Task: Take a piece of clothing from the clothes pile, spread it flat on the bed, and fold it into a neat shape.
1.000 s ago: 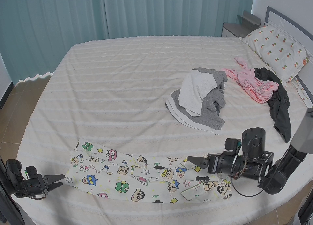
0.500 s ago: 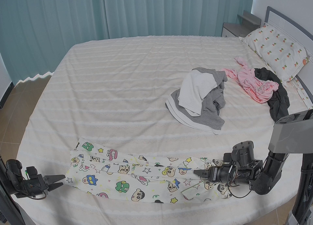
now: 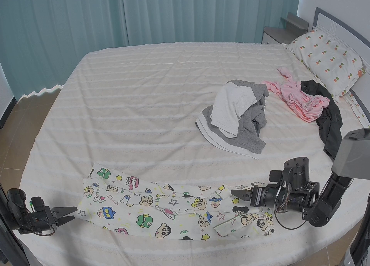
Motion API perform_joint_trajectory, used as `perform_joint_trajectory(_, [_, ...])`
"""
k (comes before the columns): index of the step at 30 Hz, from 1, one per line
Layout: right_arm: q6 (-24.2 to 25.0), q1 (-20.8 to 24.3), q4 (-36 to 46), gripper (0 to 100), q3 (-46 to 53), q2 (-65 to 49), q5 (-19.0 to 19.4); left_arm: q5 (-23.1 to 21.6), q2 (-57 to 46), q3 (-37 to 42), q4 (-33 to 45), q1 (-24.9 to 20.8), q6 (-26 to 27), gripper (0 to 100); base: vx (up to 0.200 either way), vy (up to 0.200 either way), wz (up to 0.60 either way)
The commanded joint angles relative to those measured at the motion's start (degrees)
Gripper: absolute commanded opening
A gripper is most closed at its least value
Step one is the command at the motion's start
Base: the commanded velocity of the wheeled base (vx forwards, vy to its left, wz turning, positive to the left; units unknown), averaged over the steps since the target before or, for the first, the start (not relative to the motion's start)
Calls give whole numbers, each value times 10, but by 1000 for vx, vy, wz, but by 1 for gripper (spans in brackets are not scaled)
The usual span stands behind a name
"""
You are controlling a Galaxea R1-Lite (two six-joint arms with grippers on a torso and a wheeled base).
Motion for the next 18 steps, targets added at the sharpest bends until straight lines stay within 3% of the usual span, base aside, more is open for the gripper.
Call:
perform_joint_trajectory(1, [-1, 24, 19, 100, -33, -65, 0, 0, 1, -1, -1, -1, 0, 100, 0, 0, 0])
perform_joint_trajectory(18, [1, 90, 109, 100, -164, 69, 1, 1, 1, 0, 0, -1, 0, 100, 0, 0, 0])
